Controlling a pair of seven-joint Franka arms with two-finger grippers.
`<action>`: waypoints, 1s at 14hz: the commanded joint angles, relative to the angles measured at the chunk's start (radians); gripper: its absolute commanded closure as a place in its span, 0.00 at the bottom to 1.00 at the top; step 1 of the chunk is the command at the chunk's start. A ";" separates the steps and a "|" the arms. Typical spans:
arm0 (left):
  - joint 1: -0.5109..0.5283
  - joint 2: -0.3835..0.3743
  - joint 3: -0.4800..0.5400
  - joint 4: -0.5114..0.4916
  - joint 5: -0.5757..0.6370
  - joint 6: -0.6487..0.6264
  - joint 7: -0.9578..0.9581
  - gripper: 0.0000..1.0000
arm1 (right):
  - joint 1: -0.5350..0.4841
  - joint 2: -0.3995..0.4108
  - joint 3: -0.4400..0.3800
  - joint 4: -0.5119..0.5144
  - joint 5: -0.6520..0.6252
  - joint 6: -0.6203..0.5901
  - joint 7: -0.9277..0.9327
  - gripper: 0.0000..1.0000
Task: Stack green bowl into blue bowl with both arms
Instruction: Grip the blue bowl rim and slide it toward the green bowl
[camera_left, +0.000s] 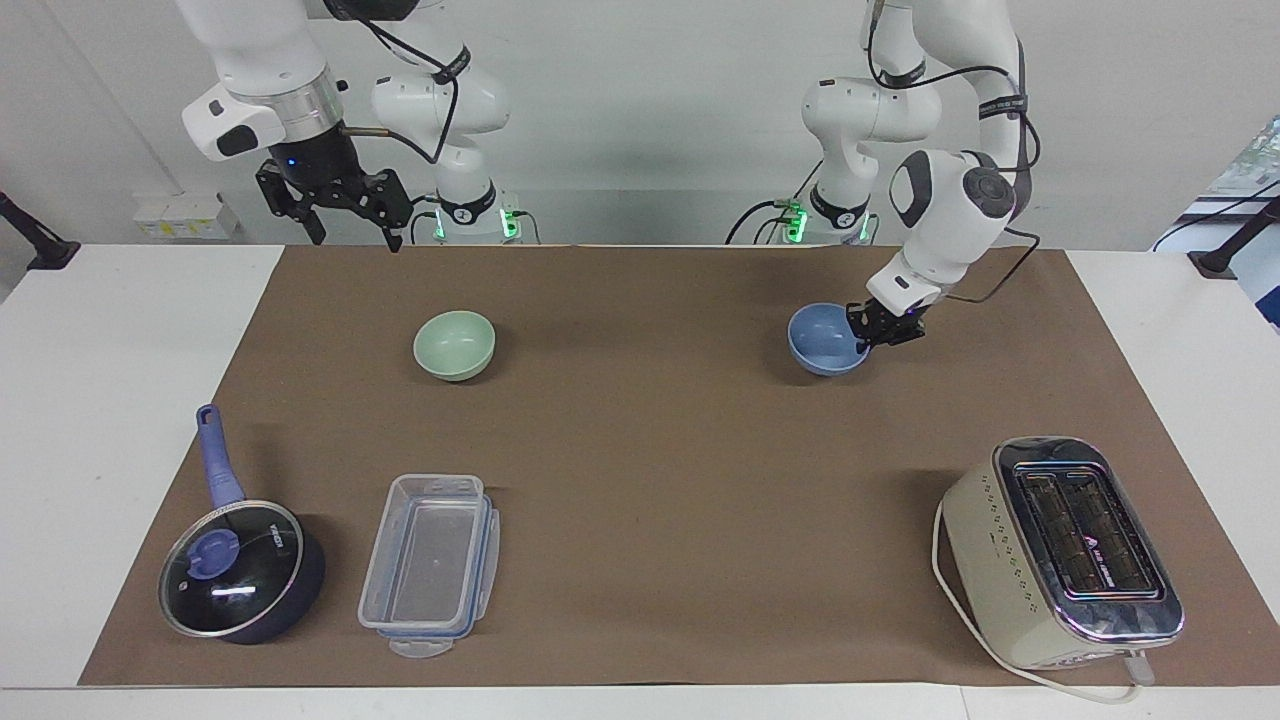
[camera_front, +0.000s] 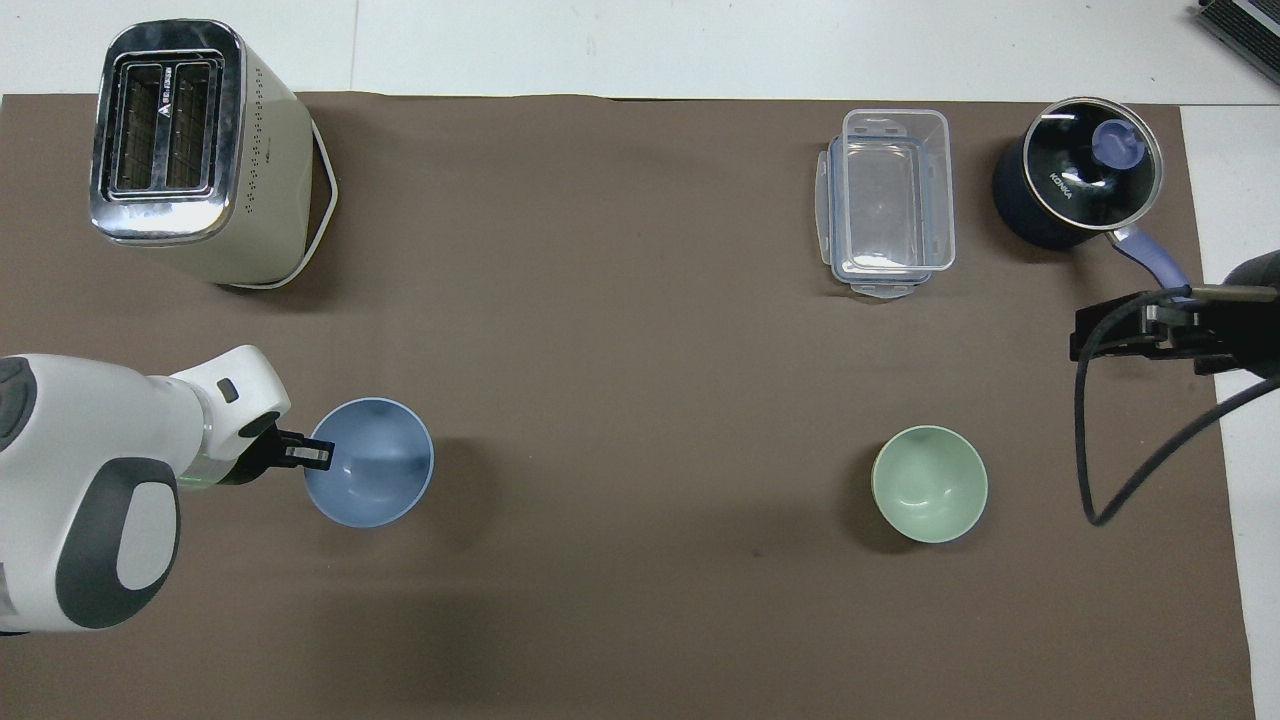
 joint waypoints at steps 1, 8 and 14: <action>-0.020 0.000 -0.012 0.023 -0.014 -0.023 -0.081 1.00 | -0.007 -0.001 -0.001 0.009 0.005 -0.005 -0.020 0.00; -0.217 0.006 -0.012 0.011 -0.014 0.076 -0.337 1.00 | -0.009 -0.001 -0.001 0.009 0.005 -0.005 -0.022 0.00; -0.441 0.068 -0.012 -0.012 -0.014 0.245 -0.579 1.00 | -0.007 -0.001 -0.001 0.009 0.005 -0.005 -0.022 0.00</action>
